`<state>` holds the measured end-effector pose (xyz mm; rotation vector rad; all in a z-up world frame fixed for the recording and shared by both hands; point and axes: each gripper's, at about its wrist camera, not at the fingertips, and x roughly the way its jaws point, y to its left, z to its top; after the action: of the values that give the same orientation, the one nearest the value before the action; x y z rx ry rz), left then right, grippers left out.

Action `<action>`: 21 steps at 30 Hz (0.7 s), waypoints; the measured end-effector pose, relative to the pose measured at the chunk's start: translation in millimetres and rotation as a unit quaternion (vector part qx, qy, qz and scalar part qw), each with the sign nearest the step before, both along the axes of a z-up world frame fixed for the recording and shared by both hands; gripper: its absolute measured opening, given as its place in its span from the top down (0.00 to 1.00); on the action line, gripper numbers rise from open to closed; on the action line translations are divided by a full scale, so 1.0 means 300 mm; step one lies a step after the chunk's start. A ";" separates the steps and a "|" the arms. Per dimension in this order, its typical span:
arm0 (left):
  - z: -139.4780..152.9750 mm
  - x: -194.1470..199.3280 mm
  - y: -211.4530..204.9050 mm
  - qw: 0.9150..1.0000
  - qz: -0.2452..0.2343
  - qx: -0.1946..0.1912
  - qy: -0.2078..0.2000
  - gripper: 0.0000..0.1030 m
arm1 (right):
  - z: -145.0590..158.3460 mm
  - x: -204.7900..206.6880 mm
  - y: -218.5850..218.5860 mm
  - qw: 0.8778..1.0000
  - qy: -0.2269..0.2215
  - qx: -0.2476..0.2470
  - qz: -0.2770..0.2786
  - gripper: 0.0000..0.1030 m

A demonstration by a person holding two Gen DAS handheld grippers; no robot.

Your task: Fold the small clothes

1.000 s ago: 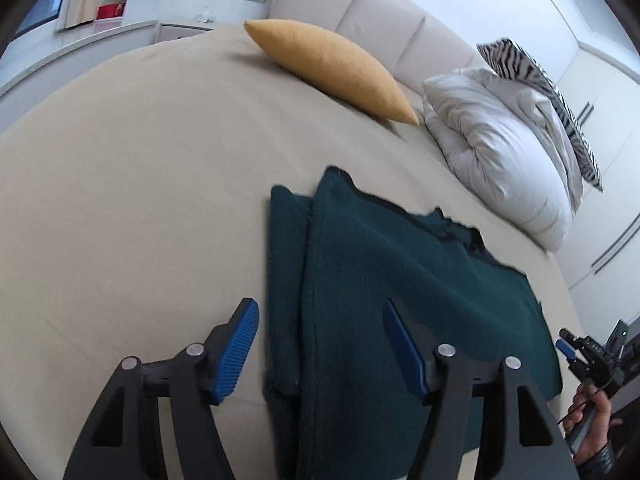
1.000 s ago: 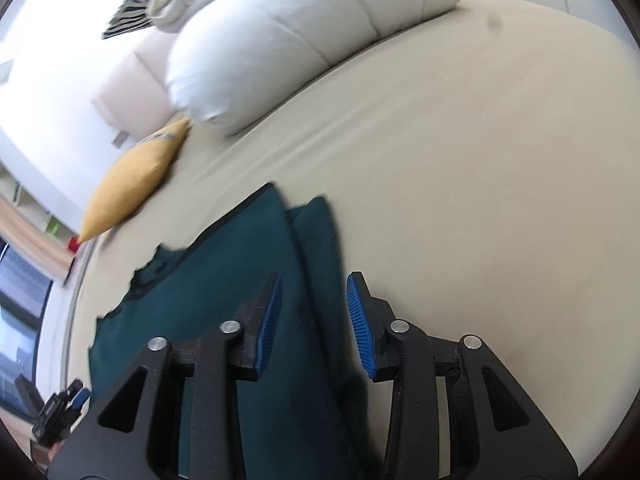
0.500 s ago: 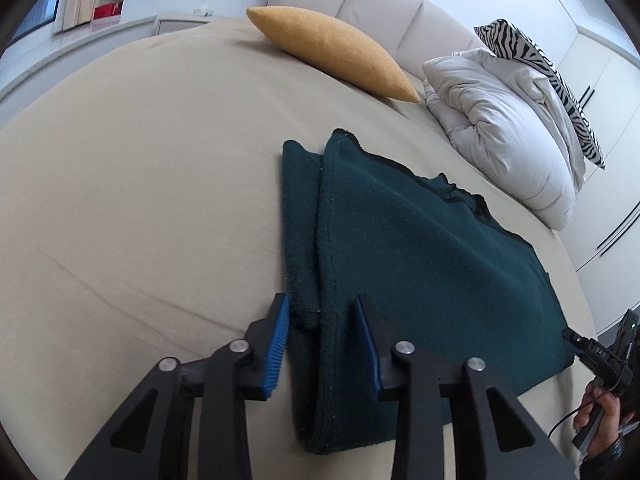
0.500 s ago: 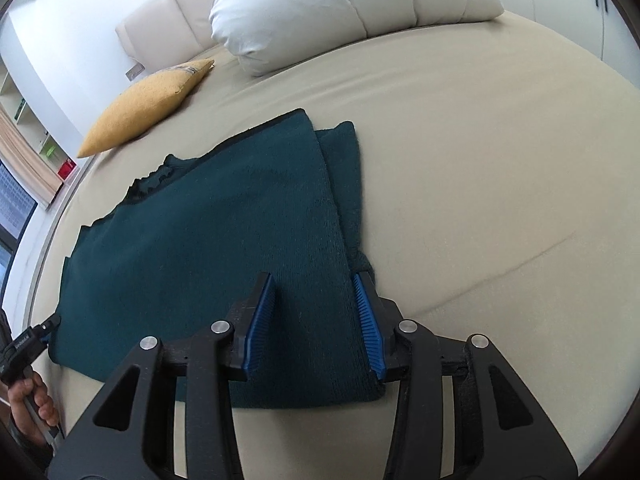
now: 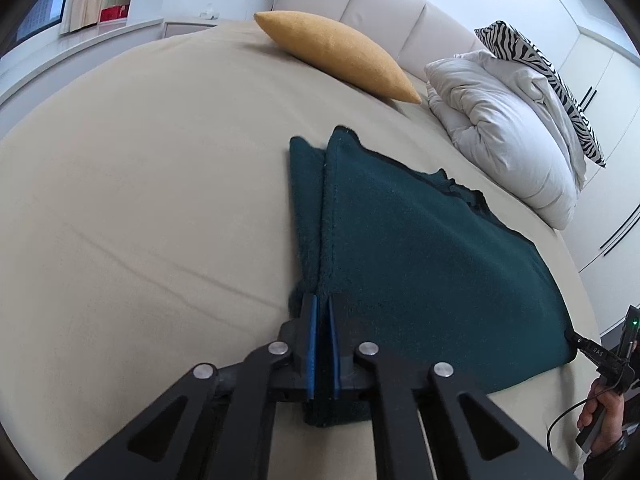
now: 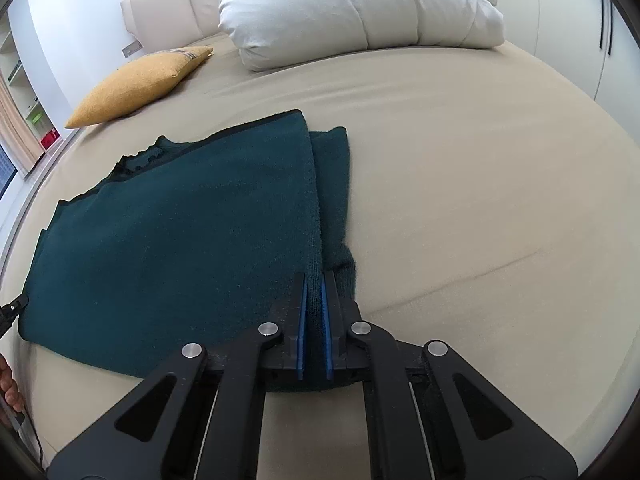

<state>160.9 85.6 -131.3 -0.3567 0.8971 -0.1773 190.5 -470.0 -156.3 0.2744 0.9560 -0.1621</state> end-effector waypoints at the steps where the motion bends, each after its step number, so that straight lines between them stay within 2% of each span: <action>1: -0.008 -0.005 0.000 1.000 0.001 0.000 0.001 0.94 | -0.012 -0.006 -0.004 1.000 0.004 0.003 -0.001 0.95; 4: -0.023 -0.020 -0.007 1.000 -0.002 0.012 -0.001 0.94 | -0.040 -0.024 -0.023 1.000 0.001 0.020 -0.009 0.95; 7: -0.029 -0.017 -0.005 1.000 -0.003 0.010 0.001 0.94 | -0.036 -0.022 -0.014 1.000 -0.003 0.010 -0.007 0.95; 12: -0.036 -0.021 0.003 1.000 -0.004 0.004 0.002 0.93 | -0.083 0.001 -0.030 0.999 0.020 0.028 0.002 0.95; 14: -0.024 -0.025 0.006 1.000 -0.003 0.009 0.005 0.89 | -0.083 0.001 -0.034 0.999 0.014 0.033 0.001 0.94; 16: 0.007 -0.037 0.009 1.000 0.006 0.029 0.004 0.74 | -0.061 -0.007 -0.044 0.999 0.010 0.045 -0.008 0.89; 17: 0.038 -0.047 0.011 0.999 0.016 0.043 -0.006 0.71 | -0.047 -0.012 -0.050 0.999 0.008 0.047 -0.016 0.86; 18: 0.069 -0.054 0.012 0.998 0.022 0.054 -0.021 0.67 | -0.025 -0.019 -0.058 0.999 0.004 0.041 -0.032 0.77; 19: 0.114 -0.058 0.006 0.997 0.027 0.067 -0.042 0.62 | 0.003 -0.025 -0.065 0.998 -0.010 0.036 -0.044 0.72; 21: 0.174 -0.040 -0.013 0.994 0.026 0.082 -0.071 0.54 | 0.056 -0.022 -0.070 0.997 -0.038 0.034 -0.050 0.69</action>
<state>148.9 81.6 -79.0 -0.2122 0.7557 -0.0798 184.0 -491.1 -139.5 0.3894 0.8731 -0.2082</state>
